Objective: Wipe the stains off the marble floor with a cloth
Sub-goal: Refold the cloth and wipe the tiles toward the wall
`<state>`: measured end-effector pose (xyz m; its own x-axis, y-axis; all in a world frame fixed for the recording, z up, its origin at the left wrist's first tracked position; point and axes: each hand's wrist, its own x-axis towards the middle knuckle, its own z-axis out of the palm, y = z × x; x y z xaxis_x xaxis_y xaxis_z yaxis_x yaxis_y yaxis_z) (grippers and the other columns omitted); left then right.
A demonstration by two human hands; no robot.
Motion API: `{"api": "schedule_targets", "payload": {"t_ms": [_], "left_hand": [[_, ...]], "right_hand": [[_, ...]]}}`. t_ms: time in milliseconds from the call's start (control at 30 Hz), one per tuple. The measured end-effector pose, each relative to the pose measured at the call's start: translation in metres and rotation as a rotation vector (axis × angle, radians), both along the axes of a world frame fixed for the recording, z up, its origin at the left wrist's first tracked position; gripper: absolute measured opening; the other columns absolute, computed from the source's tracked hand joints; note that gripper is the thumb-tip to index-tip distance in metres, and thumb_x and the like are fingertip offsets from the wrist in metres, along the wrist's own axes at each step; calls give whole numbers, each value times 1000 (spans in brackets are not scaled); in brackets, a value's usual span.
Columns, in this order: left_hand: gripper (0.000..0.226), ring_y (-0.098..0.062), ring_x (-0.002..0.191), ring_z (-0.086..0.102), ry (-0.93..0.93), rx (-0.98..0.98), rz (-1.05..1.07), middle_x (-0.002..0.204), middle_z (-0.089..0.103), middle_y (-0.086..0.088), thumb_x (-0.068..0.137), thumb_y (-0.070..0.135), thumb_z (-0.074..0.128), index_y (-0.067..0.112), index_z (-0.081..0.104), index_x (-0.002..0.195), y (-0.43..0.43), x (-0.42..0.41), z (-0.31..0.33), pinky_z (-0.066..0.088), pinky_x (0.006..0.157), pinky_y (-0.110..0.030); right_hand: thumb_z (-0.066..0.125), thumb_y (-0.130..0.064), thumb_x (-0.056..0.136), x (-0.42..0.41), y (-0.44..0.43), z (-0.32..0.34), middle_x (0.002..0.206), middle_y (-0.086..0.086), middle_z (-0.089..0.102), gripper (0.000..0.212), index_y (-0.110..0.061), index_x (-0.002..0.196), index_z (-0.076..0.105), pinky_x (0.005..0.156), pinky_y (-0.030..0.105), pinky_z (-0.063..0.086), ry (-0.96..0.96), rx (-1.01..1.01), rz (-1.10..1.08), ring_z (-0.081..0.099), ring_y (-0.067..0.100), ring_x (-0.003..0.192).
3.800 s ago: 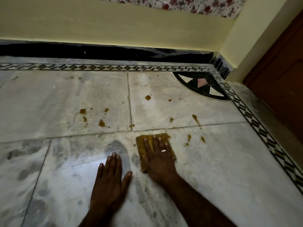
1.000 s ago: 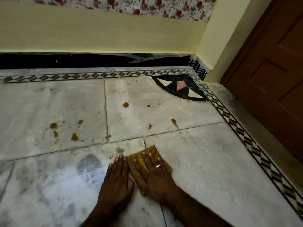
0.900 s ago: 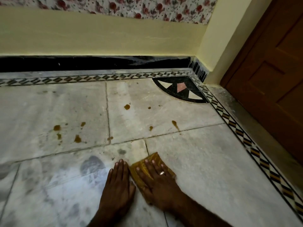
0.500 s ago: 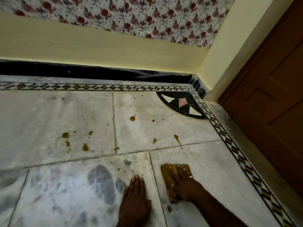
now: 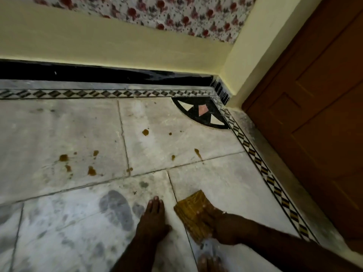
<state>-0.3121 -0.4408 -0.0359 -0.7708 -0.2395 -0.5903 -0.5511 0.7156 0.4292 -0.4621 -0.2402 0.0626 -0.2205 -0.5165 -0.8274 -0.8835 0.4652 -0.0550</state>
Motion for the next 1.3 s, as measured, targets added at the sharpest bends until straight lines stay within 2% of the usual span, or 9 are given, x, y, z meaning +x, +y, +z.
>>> {"api": "schedule_targets", "payload": {"t_ms": [100,233,300,467,533,667,867,1133,1300], "left_hand": [[108,-30,154,-18,-7,-8,0,163,-29,-11,94,54,59,9,-14,158,0,0,-2,10,125,-50],[112,-27,153,-23,-37,4,3,164,-31,-8,91,50,65,13,-17,158,5,-1,-2,8,124,-50],[112,-27,153,-23,-67,-8,4,163,-32,-8,92,49,66,13,-18,158,4,-2,1,8,124,-50],[110,-31,155,-10,-100,-54,14,168,-20,-8,88,54,67,16,-7,160,2,-20,6,24,122,-49],[113,-33,155,-9,-75,-110,22,166,-25,-6,88,56,66,18,-13,159,1,-26,5,21,123,-48],[140,-28,147,-33,27,-188,-16,148,-49,-2,77,46,80,12,-41,138,-3,-49,9,-4,124,-47],[157,-27,144,-39,37,-219,-87,151,-49,-4,64,37,91,14,-45,139,-7,-70,10,-11,124,-42],[162,-23,142,-38,-5,-169,-234,151,-45,-1,56,34,95,17,-42,141,-12,-92,7,-22,112,-32],[142,-19,145,-31,-15,-123,-235,152,-41,0,72,46,84,10,-35,141,-15,-101,9,-9,122,-36]], "right_hand": [[41,-26,103,-1,-3,-24,169,15,-3,73,-23,164,1,123,49,28,101,-141,40,5,34,157],[30,-36,104,11,-5,-71,147,13,58,62,-9,160,23,92,49,60,207,-347,109,48,32,137],[21,-29,111,13,10,-96,151,9,54,51,-10,158,28,101,55,54,279,-458,159,48,38,140],[17,-55,95,-42,-12,-93,162,12,37,80,-21,160,-14,108,45,48,379,-567,-244,38,35,147],[6,-56,87,-64,-39,-87,167,13,18,84,-16,161,-1,114,48,39,354,-516,-328,34,42,149],[13,-46,94,-81,-76,-99,165,17,27,74,-15,161,20,110,55,44,328,-492,-261,38,46,145],[21,-26,109,-58,-14,-105,163,12,35,51,-10,156,34,117,51,28,333,-668,344,37,30,148],[38,-39,98,-85,-44,-121,162,9,40,60,-23,156,42,112,54,29,340,-679,-223,45,36,144],[42,-49,95,-69,-46,-111,162,12,40,68,-21,157,37,114,52,31,270,-761,-132,40,35,146]]}}
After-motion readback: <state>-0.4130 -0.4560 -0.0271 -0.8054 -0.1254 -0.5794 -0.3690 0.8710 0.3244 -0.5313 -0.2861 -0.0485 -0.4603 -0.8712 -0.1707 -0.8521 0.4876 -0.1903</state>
